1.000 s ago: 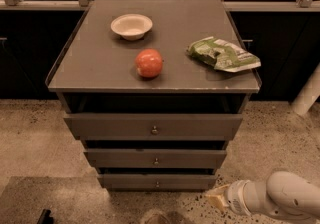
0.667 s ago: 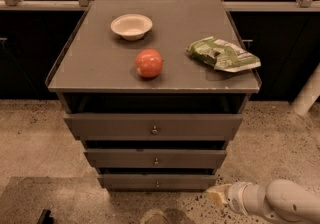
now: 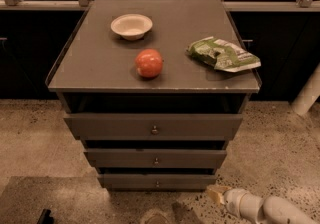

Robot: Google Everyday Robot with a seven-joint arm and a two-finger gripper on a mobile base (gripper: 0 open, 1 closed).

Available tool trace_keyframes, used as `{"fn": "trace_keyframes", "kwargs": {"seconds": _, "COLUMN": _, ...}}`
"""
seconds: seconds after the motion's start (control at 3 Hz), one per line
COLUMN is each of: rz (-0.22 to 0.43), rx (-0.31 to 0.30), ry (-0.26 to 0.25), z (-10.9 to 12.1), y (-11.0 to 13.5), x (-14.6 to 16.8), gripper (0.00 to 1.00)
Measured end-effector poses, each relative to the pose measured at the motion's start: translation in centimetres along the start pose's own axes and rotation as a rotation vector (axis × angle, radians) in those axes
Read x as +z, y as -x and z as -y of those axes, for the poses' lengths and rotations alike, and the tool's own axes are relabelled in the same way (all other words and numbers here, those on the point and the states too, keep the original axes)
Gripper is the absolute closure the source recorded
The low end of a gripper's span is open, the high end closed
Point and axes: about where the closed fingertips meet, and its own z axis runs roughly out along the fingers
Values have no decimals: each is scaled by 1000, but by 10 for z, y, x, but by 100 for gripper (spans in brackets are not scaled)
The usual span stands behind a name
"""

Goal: Open bottom drawer

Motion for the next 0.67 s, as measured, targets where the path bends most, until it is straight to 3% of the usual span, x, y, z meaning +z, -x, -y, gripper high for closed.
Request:
{"fn": "trace_keyframes", "kwargs": {"seconds": 0.33, "rz": -1, "rx": 54, "ry": 31, "z": -2, "y": -24, "x": 21, "gripper": 100}}
{"fn": "trace_keyframes", "kwargs": {"seconds": 0.67, "rz": -30, "rx": -13, "ry": 83, "z": -1, "y": -35, "x": 43, "gripper": 100}}
